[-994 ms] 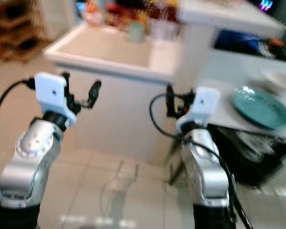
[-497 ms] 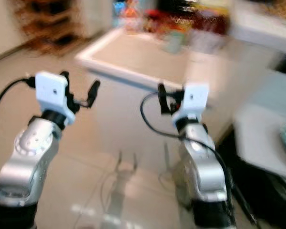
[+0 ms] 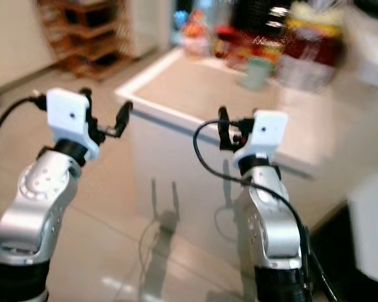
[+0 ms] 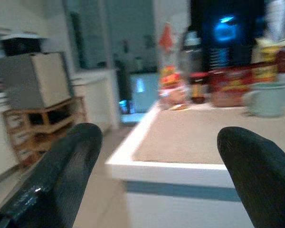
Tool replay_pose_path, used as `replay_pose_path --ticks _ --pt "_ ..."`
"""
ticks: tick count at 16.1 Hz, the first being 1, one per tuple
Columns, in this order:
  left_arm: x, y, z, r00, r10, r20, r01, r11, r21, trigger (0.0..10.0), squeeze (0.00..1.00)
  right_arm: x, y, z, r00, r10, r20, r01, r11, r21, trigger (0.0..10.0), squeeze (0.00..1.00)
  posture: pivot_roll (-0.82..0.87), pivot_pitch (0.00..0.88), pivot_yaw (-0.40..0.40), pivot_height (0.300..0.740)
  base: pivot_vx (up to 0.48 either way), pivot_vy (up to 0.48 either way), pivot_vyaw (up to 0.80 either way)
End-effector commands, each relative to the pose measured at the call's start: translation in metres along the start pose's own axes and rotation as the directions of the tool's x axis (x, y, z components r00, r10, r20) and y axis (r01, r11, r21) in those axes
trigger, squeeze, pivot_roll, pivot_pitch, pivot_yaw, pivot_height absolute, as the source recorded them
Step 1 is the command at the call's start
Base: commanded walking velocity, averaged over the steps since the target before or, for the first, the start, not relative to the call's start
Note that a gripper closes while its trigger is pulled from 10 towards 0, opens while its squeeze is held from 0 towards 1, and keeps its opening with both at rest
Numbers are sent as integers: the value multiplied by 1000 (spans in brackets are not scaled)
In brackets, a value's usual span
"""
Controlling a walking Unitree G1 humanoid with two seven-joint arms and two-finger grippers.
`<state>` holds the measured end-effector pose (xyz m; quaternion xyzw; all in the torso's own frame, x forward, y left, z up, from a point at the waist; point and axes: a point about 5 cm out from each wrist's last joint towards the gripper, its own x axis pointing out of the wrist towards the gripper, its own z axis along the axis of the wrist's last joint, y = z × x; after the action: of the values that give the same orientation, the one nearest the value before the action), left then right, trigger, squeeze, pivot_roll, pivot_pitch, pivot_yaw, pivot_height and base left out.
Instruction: Setting the table
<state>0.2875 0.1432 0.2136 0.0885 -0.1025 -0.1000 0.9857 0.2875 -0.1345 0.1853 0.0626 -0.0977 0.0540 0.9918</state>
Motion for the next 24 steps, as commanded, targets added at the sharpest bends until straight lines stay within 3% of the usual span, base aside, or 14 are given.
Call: replay_pose_path --ticks 1,4,7,16,24 --pt "4 -2 -1 1000 -16 -4 16 1000 -10 10000 55 -9 -10 -2 1000 -18 -8 18 1000 -21 10000 0 91 0 -50 740 435 0 -800" --pt "7 -2 0 1000 -23 0 23 1000 -11 10000 55 -11 -12 -2 1000 -14 -16 14 999 -38 10000 0 89 0 -46 740 437 0 -746" --pt "11 0 0 1000 -28 5 28 1000 -6 10000 51 -15 -5 -5 999 38 -37 -41 996 -78 10000 0 77 0 -31 740 430 0 0" --pt "14 -1 1 999 -46 8 46 999 0 10000 31 -18 -6 -5 999 33 -38 -36 996 -79 10000 0 79 0 -29 740 398 0 0" --pt "16 -12 -1 994 -110 6 110 993 -34 10000 0 -27 -15 -6 998 -22 -64 16 996 -92 10000 0 52 0 2 740 0 0 0"
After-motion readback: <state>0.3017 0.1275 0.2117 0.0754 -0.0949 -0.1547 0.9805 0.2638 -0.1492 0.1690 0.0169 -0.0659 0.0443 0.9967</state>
